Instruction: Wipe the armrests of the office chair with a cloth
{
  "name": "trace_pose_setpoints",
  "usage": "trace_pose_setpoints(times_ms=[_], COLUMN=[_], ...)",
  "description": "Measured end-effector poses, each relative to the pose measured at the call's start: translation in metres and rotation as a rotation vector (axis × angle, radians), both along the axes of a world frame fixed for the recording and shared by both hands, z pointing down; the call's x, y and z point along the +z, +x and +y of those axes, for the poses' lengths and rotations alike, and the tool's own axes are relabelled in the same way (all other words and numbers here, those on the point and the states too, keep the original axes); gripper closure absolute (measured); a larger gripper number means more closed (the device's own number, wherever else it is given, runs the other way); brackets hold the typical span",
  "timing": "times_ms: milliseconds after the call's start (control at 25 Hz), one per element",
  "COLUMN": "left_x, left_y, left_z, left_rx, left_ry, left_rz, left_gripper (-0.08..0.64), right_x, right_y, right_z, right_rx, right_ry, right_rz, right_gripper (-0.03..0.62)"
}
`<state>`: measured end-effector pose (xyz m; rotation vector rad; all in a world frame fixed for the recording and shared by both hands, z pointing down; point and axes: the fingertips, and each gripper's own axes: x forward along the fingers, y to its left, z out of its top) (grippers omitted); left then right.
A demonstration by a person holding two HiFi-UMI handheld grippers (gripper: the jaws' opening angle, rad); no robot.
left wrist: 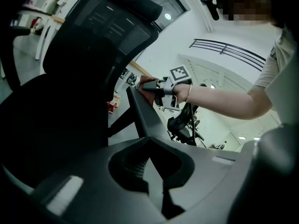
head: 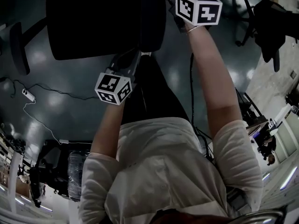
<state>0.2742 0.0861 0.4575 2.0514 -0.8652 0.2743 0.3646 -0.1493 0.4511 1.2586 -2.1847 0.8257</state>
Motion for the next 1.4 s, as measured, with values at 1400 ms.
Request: trace_pose_setpoints(times_ms=[1400], left_x=[-0.009], left_y=[-0.09], left_z=[-0.06], left_rx=[0.049], left_ry=[0.014], left_rz=[0.027], left_gripper=[0.545], right_x=[-0.019], right_y=[-0.133], right_z=[-0.013], right_rx=[-0.057], right_ry=[-0.014], right_rz=[-0.034], right_gripper=[0.52])
